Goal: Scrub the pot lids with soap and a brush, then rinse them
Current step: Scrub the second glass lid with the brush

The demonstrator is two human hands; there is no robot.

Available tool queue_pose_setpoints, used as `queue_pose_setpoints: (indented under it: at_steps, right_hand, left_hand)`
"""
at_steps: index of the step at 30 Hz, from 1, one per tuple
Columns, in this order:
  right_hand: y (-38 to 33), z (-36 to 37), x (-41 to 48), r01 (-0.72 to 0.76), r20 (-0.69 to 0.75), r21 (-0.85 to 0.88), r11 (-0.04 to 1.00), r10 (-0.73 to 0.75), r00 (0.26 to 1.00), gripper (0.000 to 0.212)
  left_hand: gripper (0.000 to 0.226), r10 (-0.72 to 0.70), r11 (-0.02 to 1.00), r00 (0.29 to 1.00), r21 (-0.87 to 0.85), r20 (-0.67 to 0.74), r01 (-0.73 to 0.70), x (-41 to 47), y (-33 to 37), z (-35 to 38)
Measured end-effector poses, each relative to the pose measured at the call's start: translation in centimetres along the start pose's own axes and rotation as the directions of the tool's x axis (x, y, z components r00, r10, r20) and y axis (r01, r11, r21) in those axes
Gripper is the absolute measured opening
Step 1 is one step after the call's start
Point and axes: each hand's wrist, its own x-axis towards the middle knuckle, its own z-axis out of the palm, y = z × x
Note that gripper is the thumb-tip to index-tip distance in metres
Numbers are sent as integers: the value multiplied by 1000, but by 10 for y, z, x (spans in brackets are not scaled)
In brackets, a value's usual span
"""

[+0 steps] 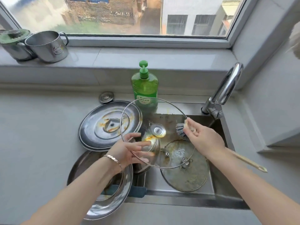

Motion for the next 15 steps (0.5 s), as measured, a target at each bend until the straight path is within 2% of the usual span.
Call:
queue_pose_setpoints:
  at_steps: [2,4,6,10,11,14,15]
  right_hand:
    - [1,6,-11,63,5,-164,984,-63,998,47]
    - [-4,20,-35,189,50,-165,968,-183,982,48]
    - [0,26,-52,239,102,-96,966,-229,968,48]
    - [57,8,-26,-51,53,-34,998,53,997,46]
    - [65,8,-28,-63,44,3,998,62,997,46]
    - [54,11,-53,108,68,258,960,-130,989,47]
    - [55,12,-56,128,59,316,940,-154,986,47]
  left_hand:
    - [76,23,996,999,85,37,-26,2,-3,22]
    - [90,43,976,998,209,47,-52,4,-7,43]
    - [93,46,963,998,264,42,-56,6,-13,57]
    - [92,17,962,997,272,77,-38,6,-25,69]
    - [91,20,956,997,292,78,-42,8,-28,73]
    - [90,18,944,997,328,74,-41,15,-36,90]
    - [90,7,948,997,317,72,-30,16,-39,94]
